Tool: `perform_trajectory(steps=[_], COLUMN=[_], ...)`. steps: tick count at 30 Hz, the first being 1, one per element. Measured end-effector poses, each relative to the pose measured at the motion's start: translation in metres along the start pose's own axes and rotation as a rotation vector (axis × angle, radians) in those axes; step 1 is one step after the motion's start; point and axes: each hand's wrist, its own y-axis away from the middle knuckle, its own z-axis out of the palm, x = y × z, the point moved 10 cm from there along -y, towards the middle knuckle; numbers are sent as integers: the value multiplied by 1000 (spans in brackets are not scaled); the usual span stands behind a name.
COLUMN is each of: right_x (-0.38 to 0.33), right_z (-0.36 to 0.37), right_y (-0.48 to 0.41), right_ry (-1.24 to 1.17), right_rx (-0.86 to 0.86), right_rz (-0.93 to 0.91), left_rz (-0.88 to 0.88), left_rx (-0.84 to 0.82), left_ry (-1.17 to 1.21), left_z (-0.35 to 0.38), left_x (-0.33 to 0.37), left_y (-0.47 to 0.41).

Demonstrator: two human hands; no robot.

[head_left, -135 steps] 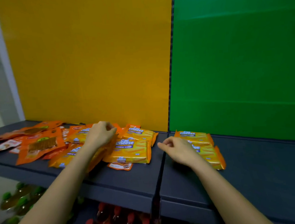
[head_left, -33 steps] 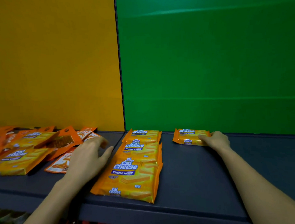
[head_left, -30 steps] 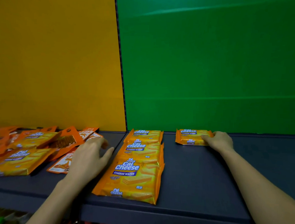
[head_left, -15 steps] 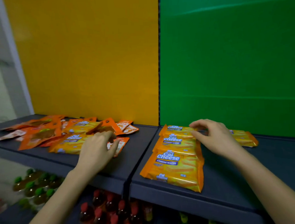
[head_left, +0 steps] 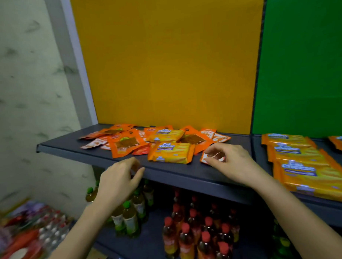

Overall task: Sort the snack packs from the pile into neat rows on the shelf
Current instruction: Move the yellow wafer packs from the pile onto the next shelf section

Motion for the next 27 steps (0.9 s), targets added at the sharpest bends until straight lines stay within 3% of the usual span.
perform_trajectory(steps=[6,9,18,22,27], right_x=[-28,-25,11,12,9], right_z=[39,55,81,93,98], right_y=[-16,-79,-120,-116,-101], right_ry=[-3,152,412,385,140], right_rx=[46,193,75,29,10], right_rz=[112,259,520,555,547], left_rz=[56,92,159,159,110], left_rx=[-78,-126,-150,-144,-198], left_ry=[9,119,237,231,300], left_z=[4,43,96,95,102], left_x=[-56,-97,-79,-79,-76], left_y=[-8,-76,-139,-147,-149])
